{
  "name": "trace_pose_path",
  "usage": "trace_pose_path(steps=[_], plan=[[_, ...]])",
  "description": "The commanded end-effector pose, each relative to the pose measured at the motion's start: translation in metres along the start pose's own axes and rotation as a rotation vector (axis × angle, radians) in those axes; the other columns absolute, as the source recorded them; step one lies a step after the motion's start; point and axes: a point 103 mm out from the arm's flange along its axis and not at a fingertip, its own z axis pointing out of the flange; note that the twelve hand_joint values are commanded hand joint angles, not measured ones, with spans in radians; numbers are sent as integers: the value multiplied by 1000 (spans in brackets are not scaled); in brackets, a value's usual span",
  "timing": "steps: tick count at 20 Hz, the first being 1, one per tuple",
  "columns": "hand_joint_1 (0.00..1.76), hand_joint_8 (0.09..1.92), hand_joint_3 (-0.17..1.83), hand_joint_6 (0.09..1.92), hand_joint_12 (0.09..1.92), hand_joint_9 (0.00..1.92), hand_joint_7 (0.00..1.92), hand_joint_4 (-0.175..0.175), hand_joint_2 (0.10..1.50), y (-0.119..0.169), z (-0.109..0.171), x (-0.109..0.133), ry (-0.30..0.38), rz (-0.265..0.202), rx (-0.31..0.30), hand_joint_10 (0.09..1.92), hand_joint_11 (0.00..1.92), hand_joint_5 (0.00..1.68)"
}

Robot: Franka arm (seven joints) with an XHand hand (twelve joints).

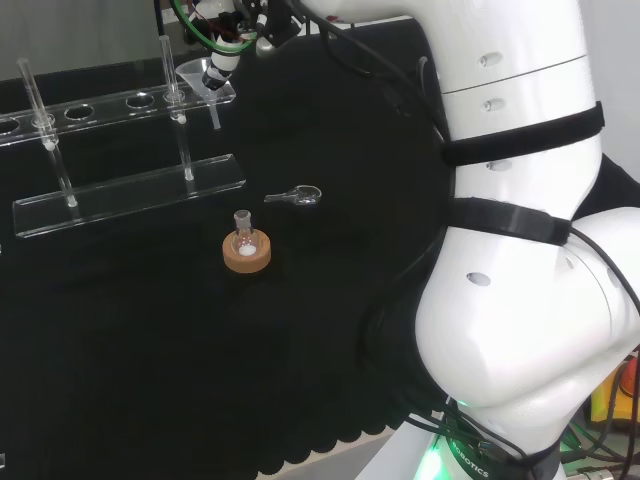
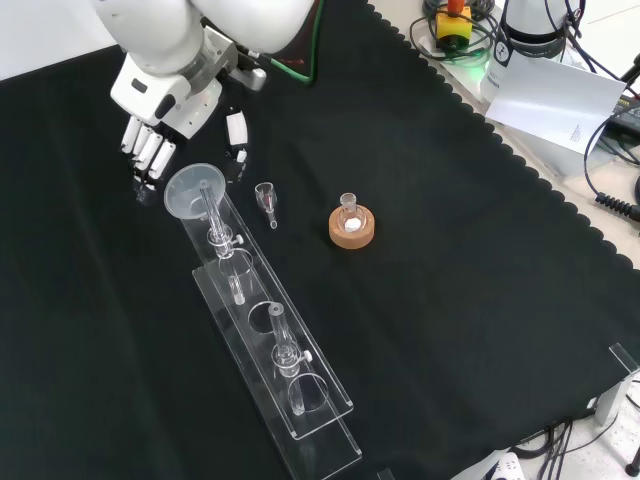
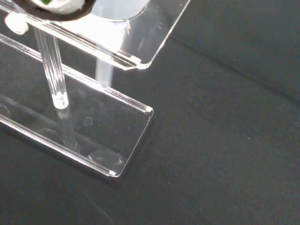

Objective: Put the funnel back on the funnel stand.

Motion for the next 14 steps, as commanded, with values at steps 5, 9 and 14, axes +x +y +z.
trace_pose_path(steps=[5,9,14], plan=[[672,673,436,87,1309,396,75,-47,684,-40,-21,7,3,36,-35,646,376,269],[669,688,432,87,1312,402,109,-47,686,-73,-32,13,8,67,-68,655,373,270],[669,700,427,87,1311,477,214,-47,693,-124,-39,21,13,113,-113,658,392,308]])
